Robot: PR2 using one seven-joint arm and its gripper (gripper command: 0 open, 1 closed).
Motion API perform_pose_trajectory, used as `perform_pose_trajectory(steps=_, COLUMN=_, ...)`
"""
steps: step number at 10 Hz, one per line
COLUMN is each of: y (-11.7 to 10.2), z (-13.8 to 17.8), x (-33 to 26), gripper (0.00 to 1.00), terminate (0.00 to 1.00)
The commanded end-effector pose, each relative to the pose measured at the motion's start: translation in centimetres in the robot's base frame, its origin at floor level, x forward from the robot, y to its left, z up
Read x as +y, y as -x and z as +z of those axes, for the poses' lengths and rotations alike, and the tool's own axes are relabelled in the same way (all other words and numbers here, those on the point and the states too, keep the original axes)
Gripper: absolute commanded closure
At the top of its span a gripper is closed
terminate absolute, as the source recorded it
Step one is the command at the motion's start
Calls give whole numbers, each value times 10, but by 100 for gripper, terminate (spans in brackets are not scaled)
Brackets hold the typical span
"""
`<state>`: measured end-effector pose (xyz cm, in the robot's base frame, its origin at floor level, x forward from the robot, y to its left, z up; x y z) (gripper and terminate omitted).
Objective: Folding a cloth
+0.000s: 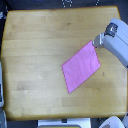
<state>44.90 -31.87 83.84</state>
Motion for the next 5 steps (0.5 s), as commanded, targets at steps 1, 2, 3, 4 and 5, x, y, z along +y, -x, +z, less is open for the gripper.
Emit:
perform_pose_trajectory(steps=1, y=33, z=-62, x=1, gripper=0, terminate=0)
perform_pose_trajectory(steps=2, y=32, z=-69, x=-1, gripper=0, terminate=0)
perform_pose_trajectory(steps=3, y=28, z=-77, x=-1, gripper=0, terminate=0)
perform_pose_trajectory(steps=4, y=27, z=-84, x=-3, gripper=0, terminate=0)
perform_pose_trajectory(steps=5, y=29, z=-91, x=-7, gripper=0, terminate=0)
